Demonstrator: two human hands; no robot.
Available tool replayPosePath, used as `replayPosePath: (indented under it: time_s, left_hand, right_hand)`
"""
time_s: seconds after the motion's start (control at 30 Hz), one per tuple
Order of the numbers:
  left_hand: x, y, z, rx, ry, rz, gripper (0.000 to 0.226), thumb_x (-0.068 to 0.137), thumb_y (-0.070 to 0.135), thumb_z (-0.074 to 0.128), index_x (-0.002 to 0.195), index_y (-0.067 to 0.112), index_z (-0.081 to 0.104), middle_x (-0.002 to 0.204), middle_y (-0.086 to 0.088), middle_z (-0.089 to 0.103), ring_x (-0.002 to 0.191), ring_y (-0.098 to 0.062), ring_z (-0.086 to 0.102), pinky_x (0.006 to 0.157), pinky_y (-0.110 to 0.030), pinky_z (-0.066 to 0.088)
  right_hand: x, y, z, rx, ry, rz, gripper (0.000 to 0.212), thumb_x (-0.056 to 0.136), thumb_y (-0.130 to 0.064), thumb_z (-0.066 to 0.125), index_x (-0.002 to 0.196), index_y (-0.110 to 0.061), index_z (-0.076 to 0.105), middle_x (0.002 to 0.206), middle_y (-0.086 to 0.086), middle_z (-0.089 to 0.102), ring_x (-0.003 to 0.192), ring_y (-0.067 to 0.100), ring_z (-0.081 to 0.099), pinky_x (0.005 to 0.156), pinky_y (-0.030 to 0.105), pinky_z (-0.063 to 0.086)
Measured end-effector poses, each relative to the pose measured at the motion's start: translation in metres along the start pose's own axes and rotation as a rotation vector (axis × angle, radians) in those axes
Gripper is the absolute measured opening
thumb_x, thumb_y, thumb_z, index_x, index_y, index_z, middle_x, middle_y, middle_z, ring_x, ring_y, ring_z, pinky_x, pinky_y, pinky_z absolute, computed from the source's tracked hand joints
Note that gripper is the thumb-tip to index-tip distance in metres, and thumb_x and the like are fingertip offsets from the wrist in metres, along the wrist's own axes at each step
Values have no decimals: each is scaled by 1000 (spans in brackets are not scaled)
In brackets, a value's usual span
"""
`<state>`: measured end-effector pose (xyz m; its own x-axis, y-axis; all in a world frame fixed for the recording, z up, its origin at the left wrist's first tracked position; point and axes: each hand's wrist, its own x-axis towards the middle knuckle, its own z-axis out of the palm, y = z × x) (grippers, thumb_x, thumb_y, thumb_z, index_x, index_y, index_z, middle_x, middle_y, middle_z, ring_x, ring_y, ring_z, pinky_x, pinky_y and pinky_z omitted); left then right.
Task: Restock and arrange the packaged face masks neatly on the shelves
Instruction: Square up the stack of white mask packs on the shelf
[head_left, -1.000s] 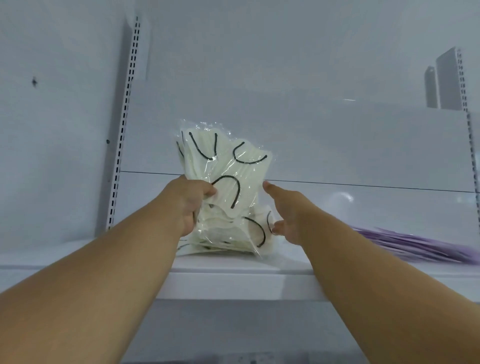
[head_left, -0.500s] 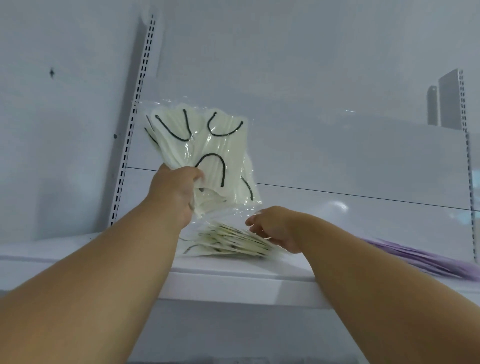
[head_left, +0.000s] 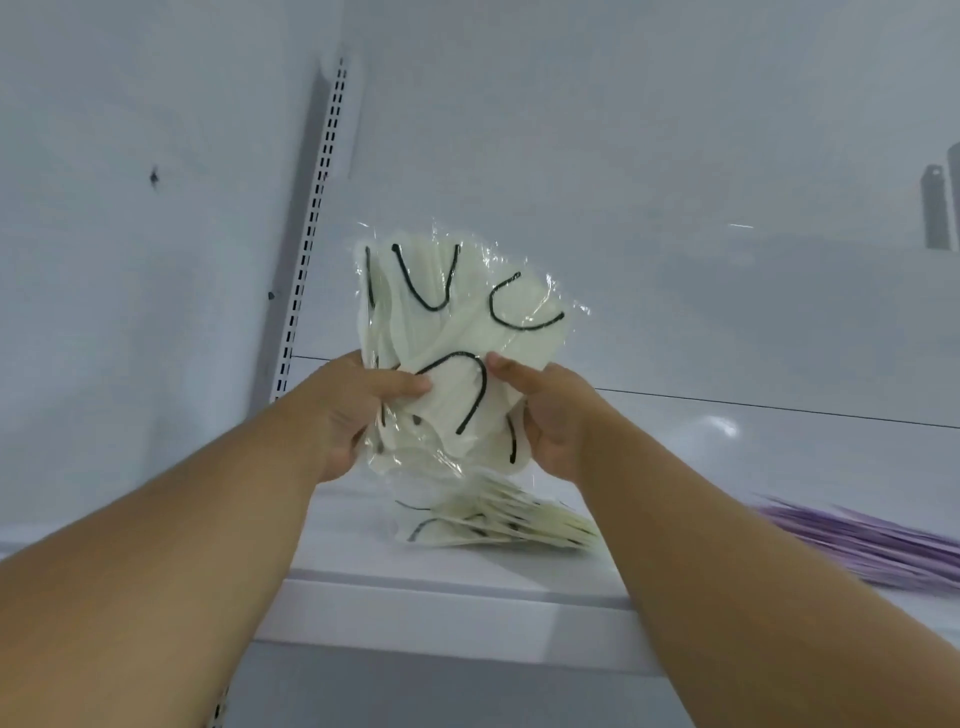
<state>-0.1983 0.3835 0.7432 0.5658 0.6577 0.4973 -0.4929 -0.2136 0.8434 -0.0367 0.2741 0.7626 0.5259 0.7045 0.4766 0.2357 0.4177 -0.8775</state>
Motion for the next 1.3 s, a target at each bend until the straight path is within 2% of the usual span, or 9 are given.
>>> replayPosePath:
  time_s: [0.1,0.3,0.5,0.67,0.77,0.93,1.07,1.2,1.3]
  left_hand:
    - [-4,-2,-4,101,-107,-35,46,75,14,79,119,7,68,100,-14,77,88,-30,76,76,-40,61]
    - [-2,4,-17,163,181,206,66,63,46,90,117,16,66,105,-6,76,93,-28,75,85,-54,59]
    - [-5,22,-57,383,199,175,49,76,56,78,107,22,61,102,-3,74,90,-24,72,79,-47,60]
    - [-9,15,-89,397,169,111,89,51,87,73,116,27,62,105,0,75,93,-25,73,82,-49,59]
    - [-8,9,-95,400,194,149,80,58,83,69,114,27,61,104,0,74,93,-24,73,85,-50,59]
    - [-6,3,-98,477,125,65,84,53,87,59,112,27,56,111,1,69,101,-22,68,95,-47,53]
    - [-5,3,-100,466,149,175,85,69,78,64,130,21,49,122,3,62,112,-20,62,102,-43,49]
    - [-7,3,-99,415,132,185,53,86,65,62,121,26,53,115,5,67,105,-17,66,98,-41,52]
    - [-11,4,-98,428,156,180,37,93,61,55,111,29,52,107,9,65,98,-10,63,84,-31,49]
  right_hand:
    - [-1,4,13,-74,-24,-6,89,47,-52,95,116,-10,56,112,11,71,98,31,71,88,49,57]
    - [-13,-9,37,-26,23,-80,35,76,-14,86,101,-9,61,100,12,75,91,32,73,84,50,60]
    - [-8,-11,84,-101,-37,-36,62,66,-32,93,112,-12,58,111,10,68,98,30,68,87,47,58]
    - [-5,11,112,-5,-127,-16,56,69,-28,91,114,-12,62,99,9,76,87,29,75,78,46,61]
    - [-1,23,122,13,-134,-29,83,55,-35,96,124,-14,57,107,10,75,91,32,75,81,52,60]
    - [-9,25,119,-31,-291,29,44,79,-23,84,118,-10,68,104,11,76,96,31,74,90,51,57]
    - [-6,26,121,47,-148,-164,40,78,-17,85,114,-13,67,99,7,77,91,27,75,85,48,60]
    - [-2,29,128,3,-177,-139,92,53,-52,95,131,-19,56,118,3,72,109,27,69,98,51,52]
    - [-1,32,125,-6,-219,-113,99,45,-55,97,127,-21,54,115,2,73,109,26,69,100,49,51]
